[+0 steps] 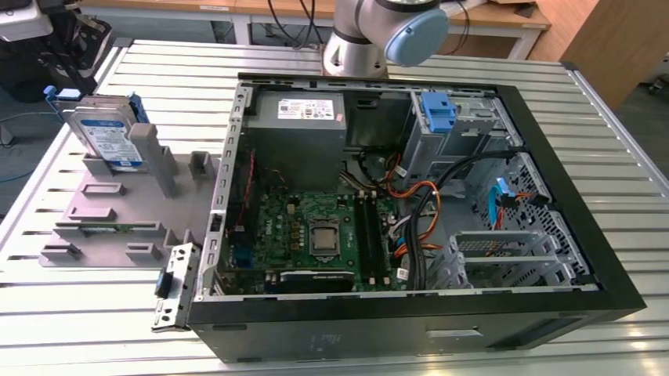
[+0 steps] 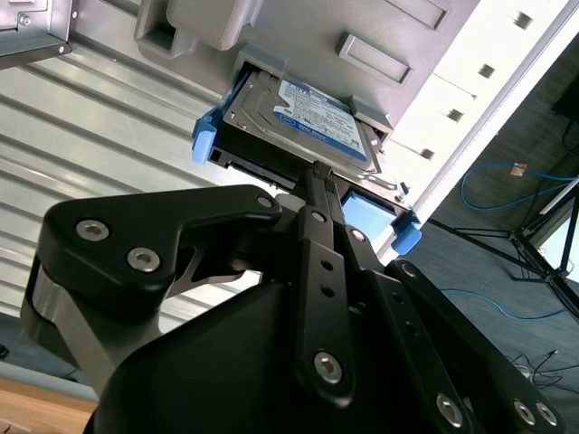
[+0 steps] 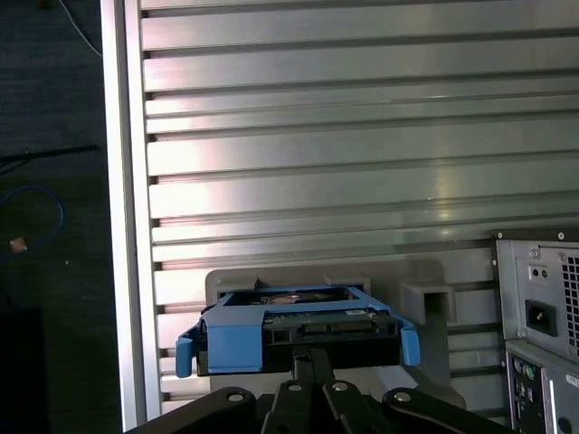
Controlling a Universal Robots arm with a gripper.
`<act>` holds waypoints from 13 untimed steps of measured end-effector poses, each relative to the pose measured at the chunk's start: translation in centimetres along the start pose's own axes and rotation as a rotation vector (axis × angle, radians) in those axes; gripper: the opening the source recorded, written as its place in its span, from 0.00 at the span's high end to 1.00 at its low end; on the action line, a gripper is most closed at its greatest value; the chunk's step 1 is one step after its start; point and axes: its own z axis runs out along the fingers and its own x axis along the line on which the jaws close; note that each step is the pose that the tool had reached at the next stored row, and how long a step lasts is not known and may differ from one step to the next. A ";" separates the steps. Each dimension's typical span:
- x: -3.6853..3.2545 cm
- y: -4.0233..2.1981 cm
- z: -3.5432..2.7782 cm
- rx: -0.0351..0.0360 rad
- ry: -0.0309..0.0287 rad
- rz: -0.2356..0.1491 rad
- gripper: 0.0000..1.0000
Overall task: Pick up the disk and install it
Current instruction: 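Pick up the disk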
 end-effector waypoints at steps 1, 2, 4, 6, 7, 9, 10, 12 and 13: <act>0.00 0.00 0.00 0.0000 0.0000 0.000 0.89; 0.00 0.00 0.00 0.0000 0.0000 0.000 0.89; 0.00 0.00 0.02 0.0000 0.0000 0.000 0.89; 0.00 0.00 0.03 0.0000 0.0000 0.000 0.89; 0.00 0.00 0.03 0.0000 0.0000 0.000 0.89; 0.00 0.00 0.03 0.0000 0.0000 0.000 0.89; 0.00 0.00 0.03 0.0000 0.0000 0.000 0.89; 0.00 0.00 0.03 0.0001 0.0000 0.000 0.89; 0.00 0.00 0.03 0.0000 0.0000 -0.001 0.89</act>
